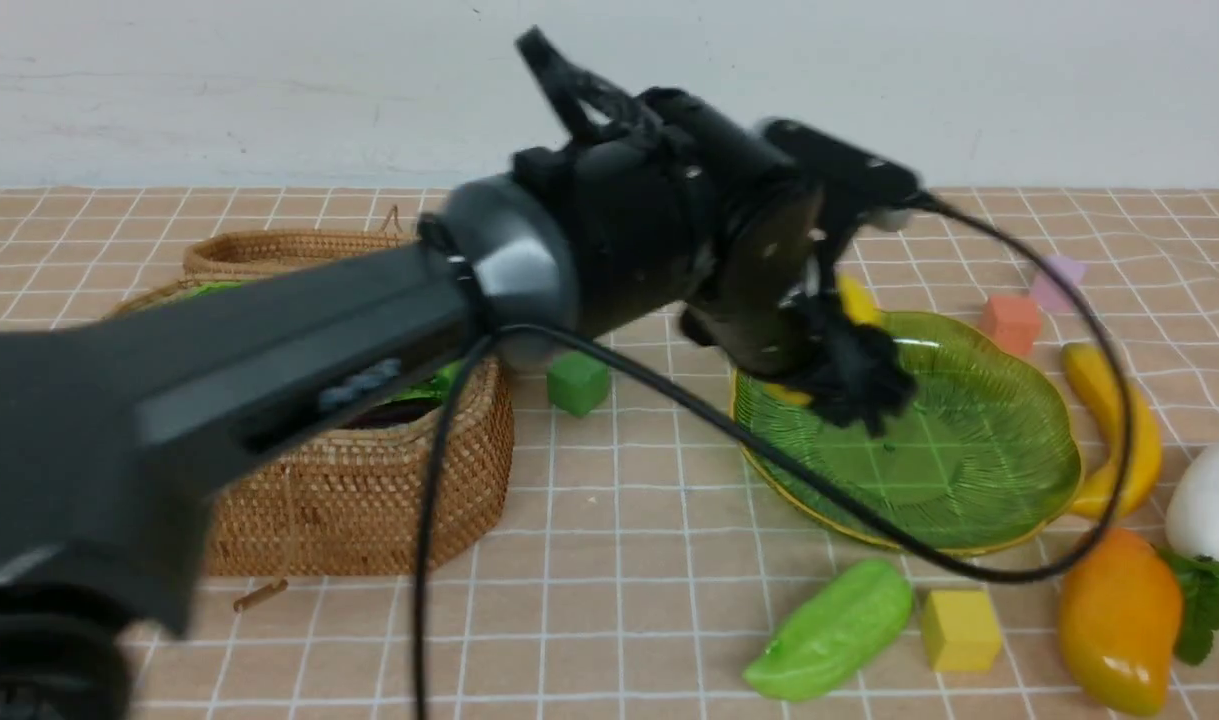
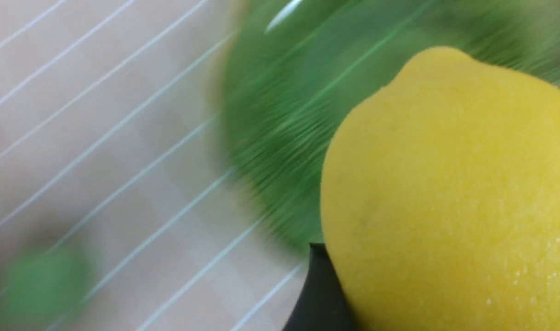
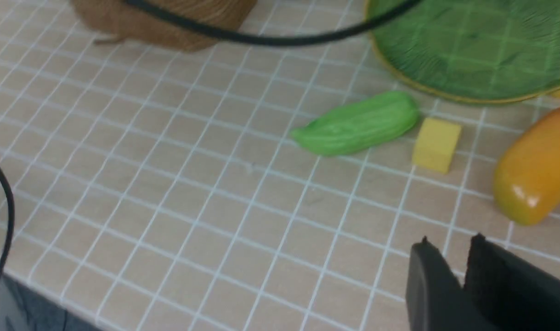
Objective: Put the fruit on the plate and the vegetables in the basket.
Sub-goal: Grab the mango with your left arm and place it on the right plate, then take a chayote with your left arm and place it on the basket on the left.
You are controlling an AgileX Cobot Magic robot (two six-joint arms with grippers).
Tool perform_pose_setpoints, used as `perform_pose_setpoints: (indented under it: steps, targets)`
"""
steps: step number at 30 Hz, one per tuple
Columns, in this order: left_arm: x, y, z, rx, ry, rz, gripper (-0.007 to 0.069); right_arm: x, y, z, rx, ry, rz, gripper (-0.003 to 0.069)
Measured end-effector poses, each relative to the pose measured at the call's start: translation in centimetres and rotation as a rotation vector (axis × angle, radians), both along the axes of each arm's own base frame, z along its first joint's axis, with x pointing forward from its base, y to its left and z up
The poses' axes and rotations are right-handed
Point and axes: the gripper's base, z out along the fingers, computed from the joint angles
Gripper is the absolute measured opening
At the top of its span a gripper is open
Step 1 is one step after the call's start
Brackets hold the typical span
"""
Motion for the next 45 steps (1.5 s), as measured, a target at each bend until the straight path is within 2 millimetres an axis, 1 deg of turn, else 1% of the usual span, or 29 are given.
perform_pose_setpoints:
  steps: [1,2,3,5,6,7,8,10,11,13,15,16,19,20,21,22,23,24,26,27,28,29,30,32,36,38,40,43,45]
  targets:
    - [0.6,-1.0,-1.0,-0.012,0.011,-0.026,0.0555,0.0,0.0,0.0,0.005,0.001,-0.001,0.0143]
    - [0.8,-1.3,-1.6,-0.003,0.015,-0.035,0.0555,0.0,0.0,0.0,0.005,0.002,-0.002,0.0143]
    - [1.7,-2.5,-3.3,-0.008,0.020,-0.062,0.0555,-0.1,0.1,0.0,0.014,0.009,0.003,0.0143]
    - [2.6,-3.6,-5.7,0.002,0.038,-0.073,0.0558,-0.2,0.2,-0.1,0.016,0.030,0.012,0.0143]
    - [2.7,-3.6,-5.9,0.005,0.039,-0.074,0.0560,-0.2,0.2,-0.1,0.015,0.033,0.013,0.0143]
    - [2.9,-3.9,-6.6,0.012,0.044,-0.076,0.0573,-0.3,0.2,-0.2,0.013,0.043,0.017,0.0143]
    - [3.2,-4.0,-7.6,0.027,0.050,-0.077,0.0625,-0.4,0.2,-0.3,0.007,0.058,0.023,0.0143]
    - [3.2,-4.0,-7.5,0.027,0.049,-0.077,0.0647,-0.4,0.2,-0.4,0.004,0.062,0.023,0.0143]
    - [3.2,-4.0,-7.0,0.023,0.043,-0.078,0.0664,-0.4,0.1,-0.4,0.000,0.063,0.022,0.0143]
    - [2.8,-3.6,-5.6,0.030,0.049,-0.079,0.0664,-0.4,0.1,-0.4,-0.007,0.062,0.017,0.0143]
    - [1.9,-2.7,-3.5,0.065,0.084,-0.080,0.0646,-0.3,-0.1,-0.5,-0.030,0.058,0.003,0.0143]
    - [1.2,-2.0,-2.2,0.090,0.116,-0.081,0.0625,-0.3,-0.3,-0.5,-0.043,0.055,-0.005,0.0143]
    - [-0.7,-0.2,0.5,0.175,0.203,-0.102,0.0547,-0.1,-0.6,-0.5,-0.073,0.041,-0.029,0.0143]
    - [-0.8,-0.1,0.7,0.178,0.210,-0.106,0.0540,-0.1,-0.6,-0.6,-0.077,0.040,-0.032,0.0143]
    - [-1.6,0.4,1.6,0.197,0.238,-0.130,0.0482,0.0,-0.7,-0.5,-0.088,0.030,-0.043,0.0143]
    - [-2.0,0.6,1.8,0.199,0.254,-0.142,0.0444,0.0,-0.8,-0.5,-0.090,0.026,-0.046,0.0143]
    - [-2.1,0.7,1.8,0.199,0.258,-0.145,0.0436,0.0,-0.8,-0.5,-0.091,0.025,-0.047,0.0143]
    - [-2.6,0.8,1.6,0.199,0.284,-0.160,0.0392,0.0,-0.8,-0.5,-0.091,0.025,-0.046,0.0143]
    - [-3.4,0.7,-0.2,0.228,0.353,-0.206,0.0357,0.0,-0.8,-0.5,-0.091,0.027,-0.047,0.0143]
    - [-3.7,0.6,-1.1,0.243,0.378,-0.224,0.0356,0.0,-0.8,-0.5,-0.091,0.027,-0.047,0.0143]
    - [-4.2,0.4,-2.6,0.278,0.407,-0.269,0.0363,0.0,-0.8,-0.5,-0.091,0.027,-0.047,0.0143]
    - [-4.4,0.4,-3.0,0.286,0.417,-0.276,0.0365,0.0,-0.8,-0.5,-0.090,0.027,-0.046,0.0143]
    - [-4.8,0.1,-4.5,0.318,0.436,-0.313,0.0389,0.0,-0.7,-0.5,-0.087,0.027,-0.044,0.0143]
    - [-5.0,-0.4,-6.4,0.332,0.433,-0.334,0.0445,0.0,-0.7,-0.5,-0.081,0.028,-0.040,0.0145]
    - [-4.3,-1.1,-8.2,0.311,0.399,-0.326,0.0527,0.0,-0.7,-0.5,-0.081,0.028,-0.041,0.0147]
    - [-4.1,-1.4,-9.0,0.307,0.395,-0.322,0.0544,0.0,-0.7,-0.5,-0.081,0.028,-0.041,0.0148]
    - [-3.9,-1.5,-10.1,0.320,0.403,-0.313,0.0523,0.0,-0.7,-0.5,-0.080,0.029,-0.040,0.0149]
    - [-3.5,-1.3,-11.5,0.354,0.419,-0.263,0.0409,0.0,-0.6,-0.5,-0.077,0.029,-0.038,0.0151]
    - [-3.3,-1.2,-11.6,0.361,0.417,-0.222,0.0418,0.0,-0.6,-0.5,-0.072,0.030,-0.035,0.0151]
